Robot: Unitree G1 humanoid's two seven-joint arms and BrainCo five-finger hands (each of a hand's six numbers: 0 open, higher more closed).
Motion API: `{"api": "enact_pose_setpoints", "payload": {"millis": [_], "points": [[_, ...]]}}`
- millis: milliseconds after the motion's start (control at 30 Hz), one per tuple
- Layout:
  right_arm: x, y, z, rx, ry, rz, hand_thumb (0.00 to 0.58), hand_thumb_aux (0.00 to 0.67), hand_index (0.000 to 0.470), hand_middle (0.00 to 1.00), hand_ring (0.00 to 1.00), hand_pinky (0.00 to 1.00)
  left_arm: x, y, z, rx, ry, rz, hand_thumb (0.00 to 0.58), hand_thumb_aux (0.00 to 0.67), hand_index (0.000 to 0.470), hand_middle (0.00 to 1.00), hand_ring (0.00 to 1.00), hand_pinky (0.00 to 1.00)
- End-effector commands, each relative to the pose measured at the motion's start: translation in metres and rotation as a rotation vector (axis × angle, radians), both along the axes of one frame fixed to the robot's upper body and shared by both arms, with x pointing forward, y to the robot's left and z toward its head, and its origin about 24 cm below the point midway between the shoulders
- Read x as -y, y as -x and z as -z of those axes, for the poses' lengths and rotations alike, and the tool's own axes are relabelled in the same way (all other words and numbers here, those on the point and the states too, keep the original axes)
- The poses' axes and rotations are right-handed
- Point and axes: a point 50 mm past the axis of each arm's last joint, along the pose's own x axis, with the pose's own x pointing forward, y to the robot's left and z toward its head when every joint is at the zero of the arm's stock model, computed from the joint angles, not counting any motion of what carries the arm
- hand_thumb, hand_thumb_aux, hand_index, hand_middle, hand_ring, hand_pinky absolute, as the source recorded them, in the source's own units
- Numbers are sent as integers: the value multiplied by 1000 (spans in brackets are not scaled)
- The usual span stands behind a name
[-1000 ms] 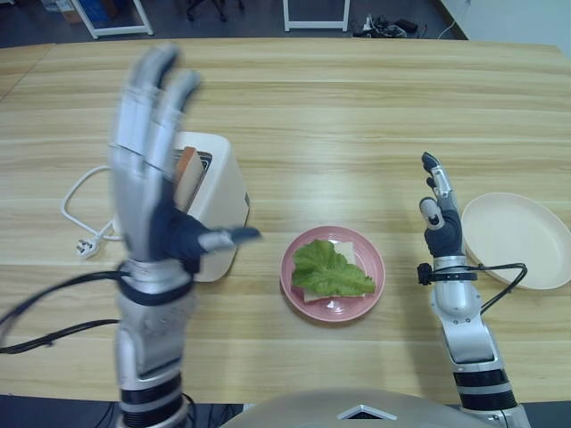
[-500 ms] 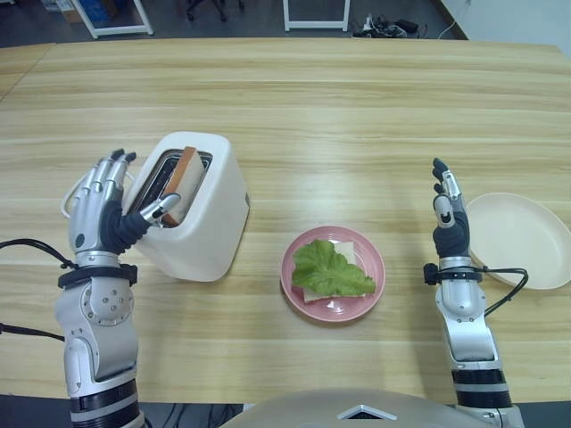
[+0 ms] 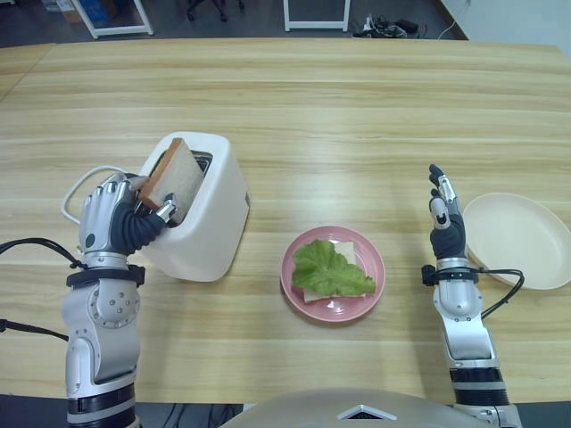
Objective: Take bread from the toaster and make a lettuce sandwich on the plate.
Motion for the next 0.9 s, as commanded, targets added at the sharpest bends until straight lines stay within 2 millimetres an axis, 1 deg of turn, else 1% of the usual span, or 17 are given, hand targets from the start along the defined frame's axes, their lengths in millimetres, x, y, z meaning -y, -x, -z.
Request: {"api": "enact_pose_setpoints", "payload": {"millis": [33, 100, 133, 167, 267, 333, 367, 400, 467, 533, 567, 633, 700, 800, 900], "points": [[2, -2, 6, -21, 33, 23, 0, 0, 0, 0, 0, 0, 6, 9, -46, 475, -79, -25, 580, 670, 470, 1000, 1000, 1000], [2, -1, 8, -24, 35, 27, 0, 0, 0, 0, 0, 0, 10, 23, -68, 749, -97, 2, 580, 670, 470, 1000, 1000, 1000], [1, -1, 8, -26, 34, 28, 0, 0, 0, 0, 0, 0, 13, 29, -75, 837, -97, 26, 580, 670, 470, 1000, 1000, 1000], [1, -1, 9, -27, 34, 29, 0, 0, 0, 0, 0, 0, 14, 32, -78, 886, -90, 47, 580, 670, 470, 1000, 1000, 1000], [0, -1, 11, -34, 28, 31, 0, 0, 0, 0, 0, 0, 26, 31, -78, 900, 45, 188, 580, 670, 470, 1000, 1000, 1000], [0, -2, 13, -40, 23, 33, 0, 0, 0, 0, 0, 0, 44, 27, -70, 858, 213, 336, 580, 670, 470, 1000, 1000, 1000], [0, -2, 14, -41, 21, 34, 0, 0, 0, 0, 0, 0, 55, 23, -63, 814, 324, 409, 580, 670, 470, 1000, 1000, 1000], [0, -2, 15, -44, 19, 35, 0, 0, 0, 0, 0, 0, 67, 19, -54, 732, 449, 488, 580, 670, 470, 1000, 1000, 1000], [0, -3, 16, -48, 15, 34, 0, 0, 0, 0, 0, 0, 90, 13, -38, 569, 644, 621, 580, 670, 470, 1000, 1000, 1000], [2, -4, 17, -53, 11, 37, 0, 0, 0, 0, 0, 0, 108, 9, -23, 386, 787, 744, 580, 670, 470, 1000, 1000, 1000], [3, -3, 17, -56, 9, 40, 0, 0, 0, 0, 0, 0, 117, 7, -16, 265, 843, 809, 580, 670, 470, 1000, 1000, 1000], [6, -4, 19, -64, 1, 50, 0, 0, 0, 0, 0, 0, 128, 3, 0, 49, 892, 902, 580, 670, 470, 1000, 1000, 1000], [10, -5, 20, -70, -5, 61, 0, 0, 0, 0, 0, 0, 135, -1, 15, -129, 908, 955, 580, 670, 470, 1000, 1000, 1000], [12, -7, 22, -77, -10, 70, 0, 0, 0, 0, 0, 0, 140, -11, 34, -296, 848, 954, 580, 670, 470, 1000, 1000, 1000], [13, -6, 25, -89, -10, 68, 0, 0, 0, 0, 0, 0, 144, -22, 46, -409, 816, 952, 580, 670, 470, 1000, 1000, 1000]]}}
